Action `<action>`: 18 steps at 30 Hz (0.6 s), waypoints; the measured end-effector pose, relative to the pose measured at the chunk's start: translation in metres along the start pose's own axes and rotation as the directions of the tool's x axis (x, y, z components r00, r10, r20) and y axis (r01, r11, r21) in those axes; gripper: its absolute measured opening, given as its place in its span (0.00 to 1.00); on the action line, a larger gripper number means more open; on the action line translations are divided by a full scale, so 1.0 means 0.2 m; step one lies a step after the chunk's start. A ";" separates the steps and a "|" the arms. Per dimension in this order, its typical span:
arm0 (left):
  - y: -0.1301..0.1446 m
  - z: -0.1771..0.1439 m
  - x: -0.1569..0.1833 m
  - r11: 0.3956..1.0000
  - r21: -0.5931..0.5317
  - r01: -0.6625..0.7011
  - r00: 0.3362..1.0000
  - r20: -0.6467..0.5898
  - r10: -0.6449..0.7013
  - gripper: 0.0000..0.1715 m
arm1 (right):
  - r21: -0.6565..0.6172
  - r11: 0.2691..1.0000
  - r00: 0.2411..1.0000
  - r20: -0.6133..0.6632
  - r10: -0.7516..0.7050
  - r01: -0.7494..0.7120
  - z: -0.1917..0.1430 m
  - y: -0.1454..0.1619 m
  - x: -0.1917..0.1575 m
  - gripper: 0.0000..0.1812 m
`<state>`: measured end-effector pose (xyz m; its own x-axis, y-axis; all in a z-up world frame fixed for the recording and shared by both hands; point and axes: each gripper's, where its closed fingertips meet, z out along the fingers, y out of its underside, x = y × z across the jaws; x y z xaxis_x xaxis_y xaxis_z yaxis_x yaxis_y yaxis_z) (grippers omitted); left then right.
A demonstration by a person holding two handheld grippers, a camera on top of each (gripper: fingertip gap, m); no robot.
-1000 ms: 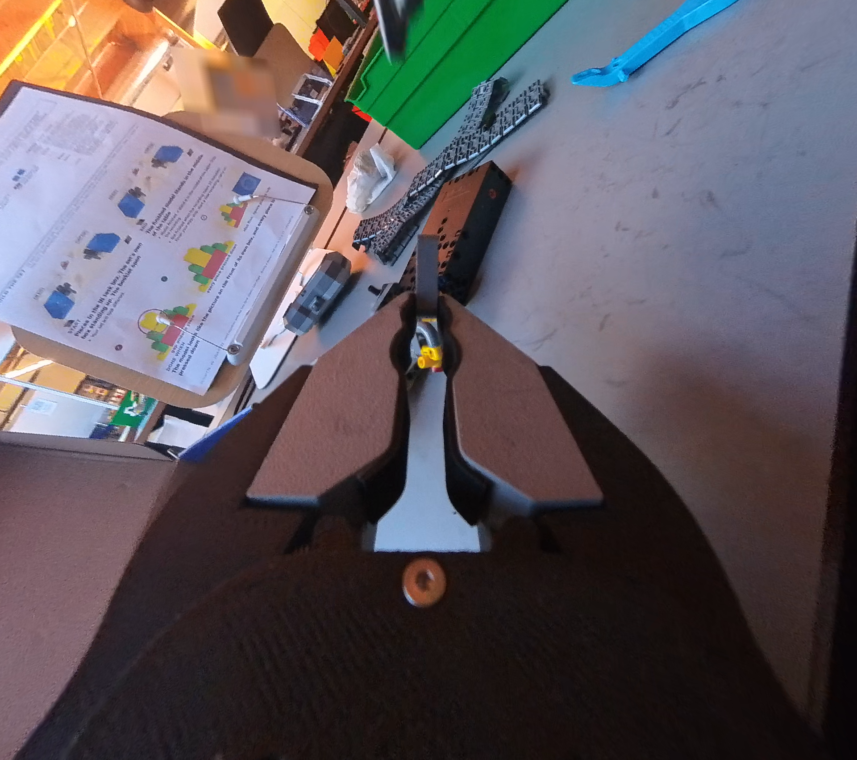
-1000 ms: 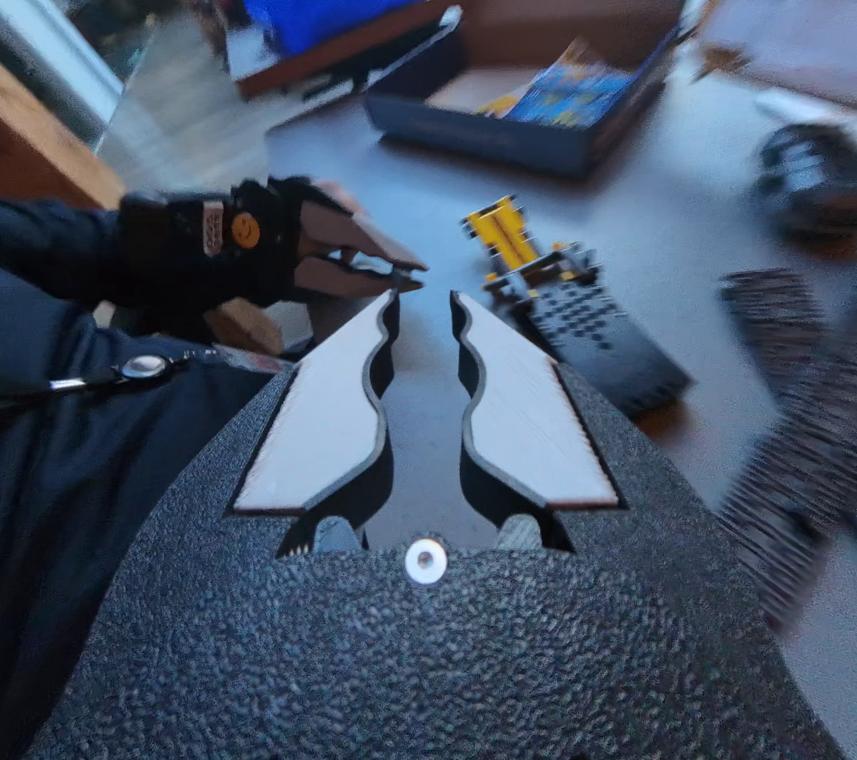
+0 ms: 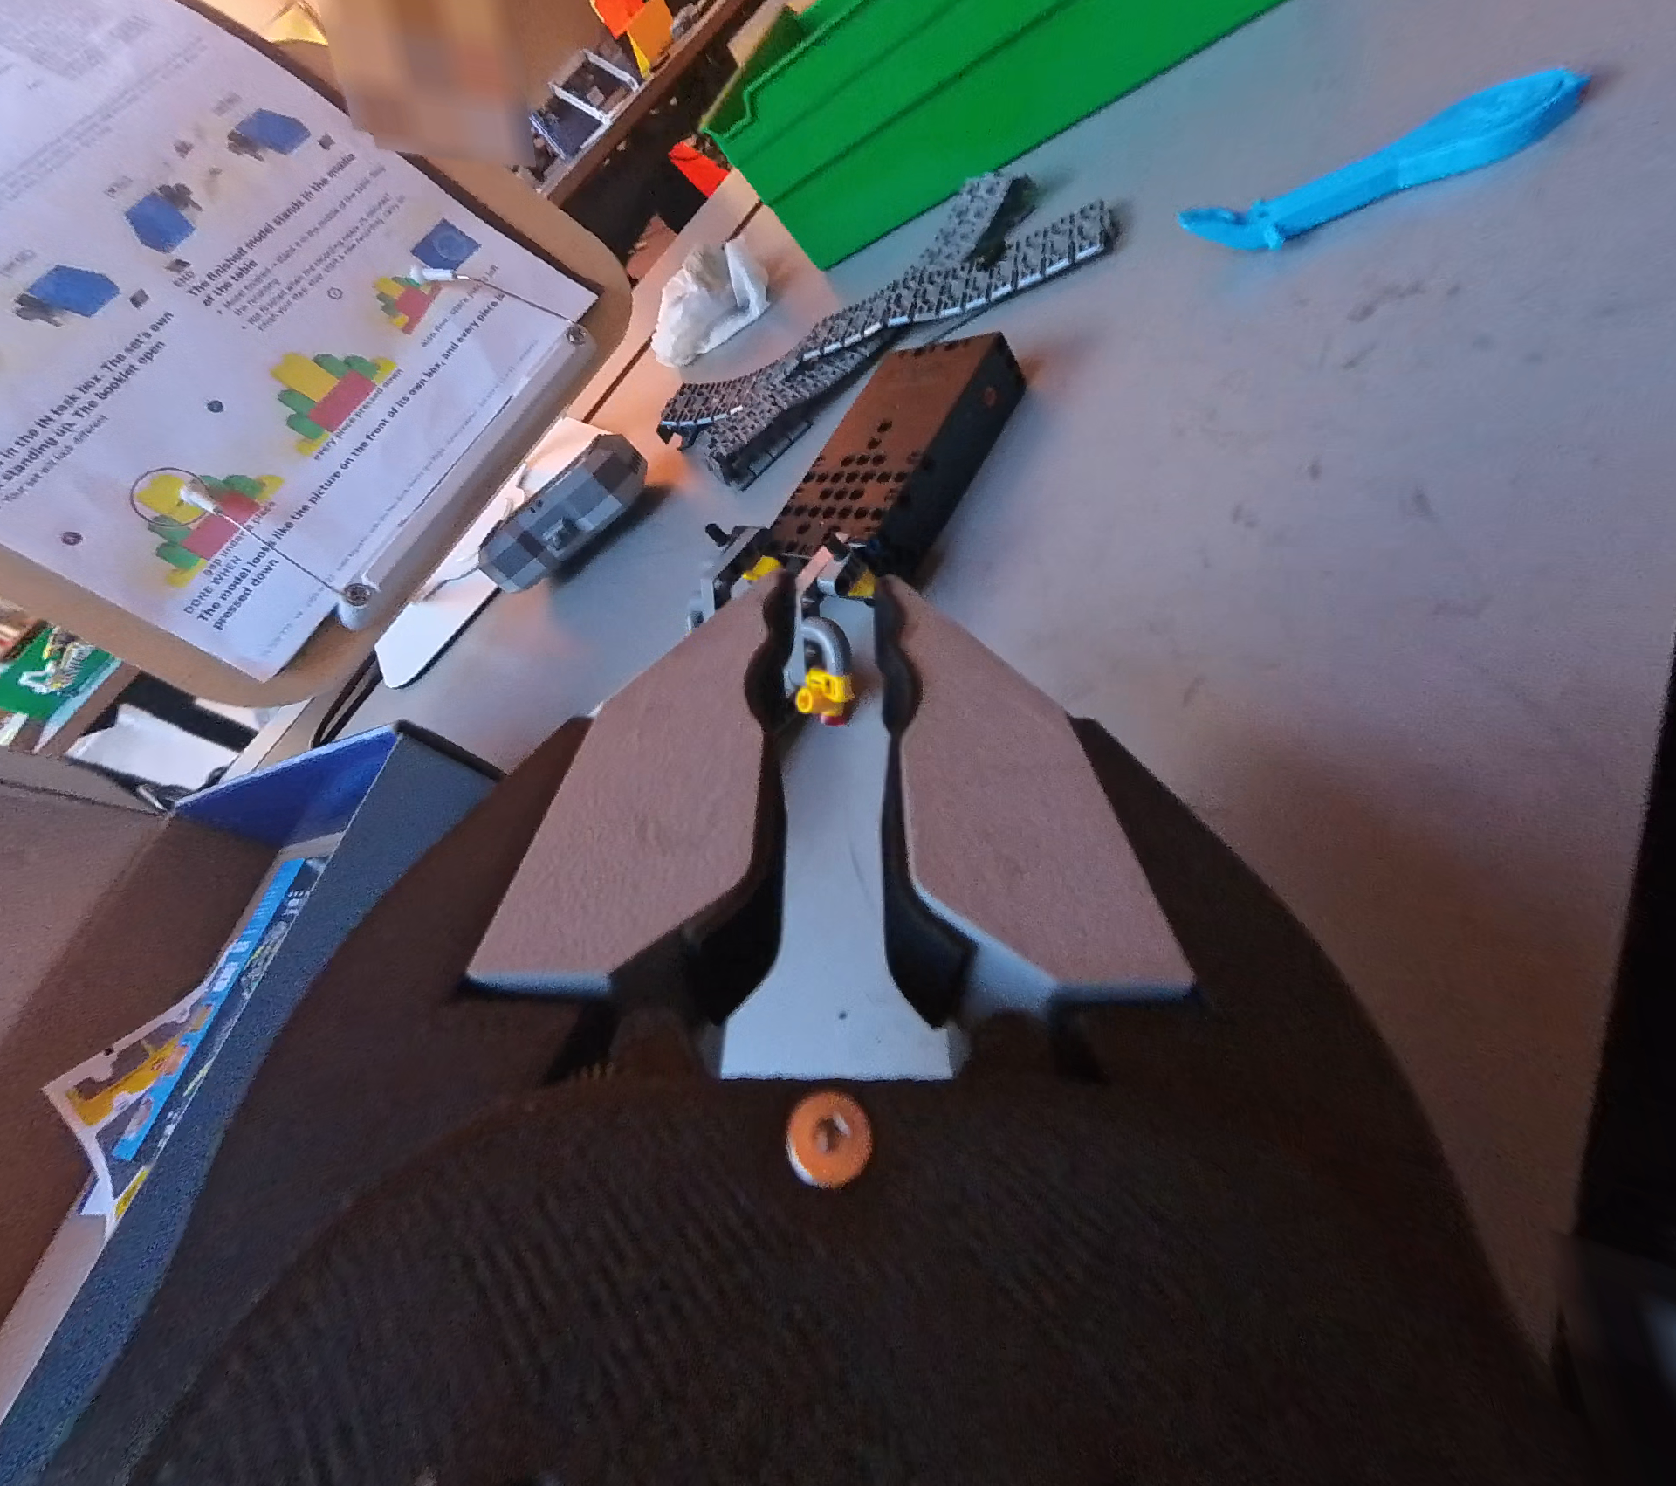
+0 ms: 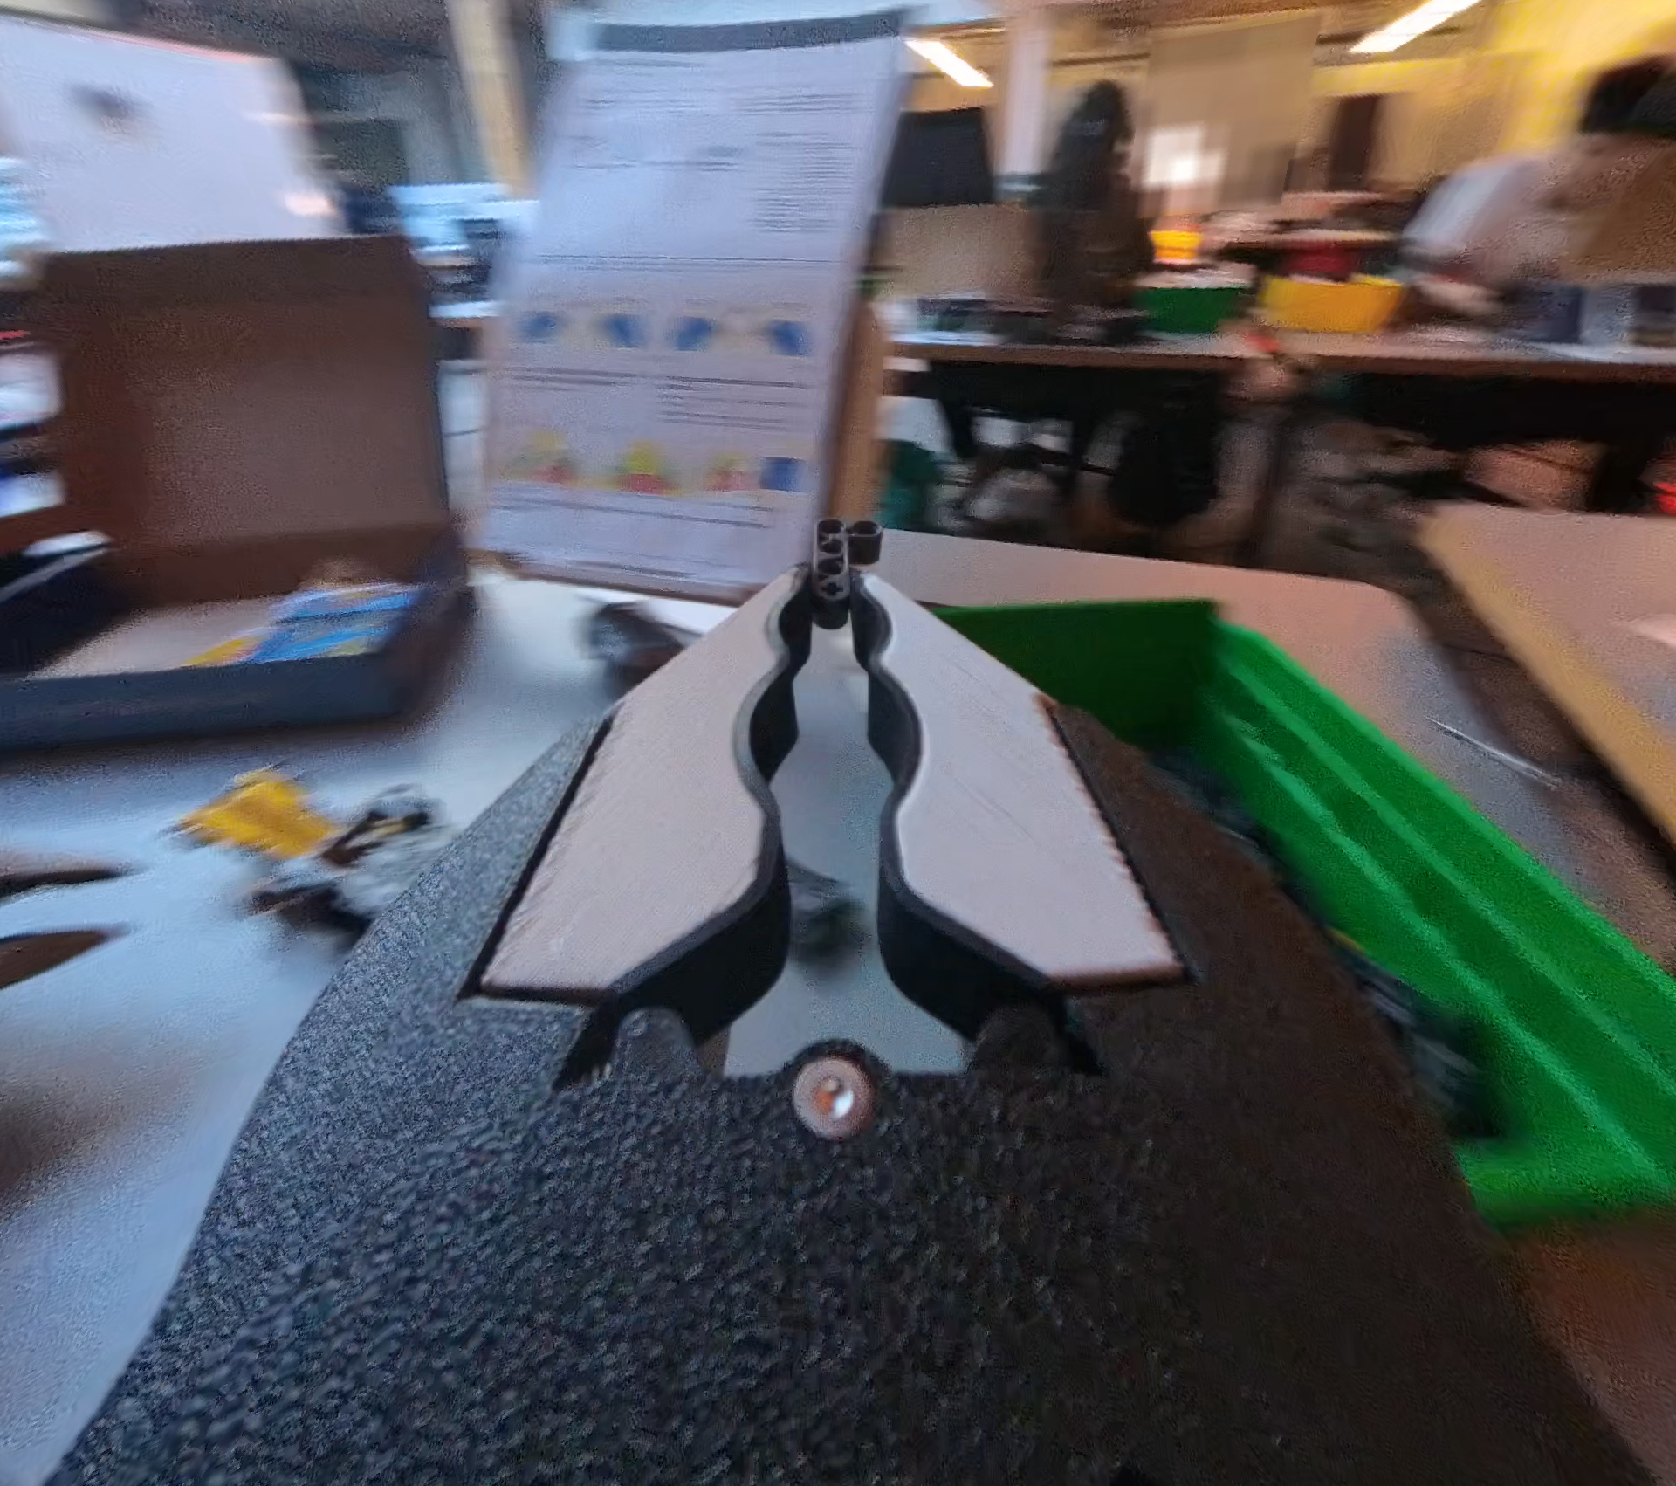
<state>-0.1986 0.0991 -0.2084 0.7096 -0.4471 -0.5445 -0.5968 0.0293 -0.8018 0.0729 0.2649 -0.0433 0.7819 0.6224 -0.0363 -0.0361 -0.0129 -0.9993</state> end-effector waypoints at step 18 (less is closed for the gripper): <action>0.00 -0.02 -0.15 0.985 0.051 0.167 0.981 0.092 -0.171 0.42 | -0.354 0.935 0.973 -0.214 -0.088 0.007 0.01 0.38 0.40 0.52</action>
<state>-0.2222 0.1096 -0.1909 0.8328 -0.3611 -0.4195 -0.4500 -0.0004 -0.8930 0.1324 0.3149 -0.1214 0.8968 0.4396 0.0498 0.1917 -0.2846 -0.9393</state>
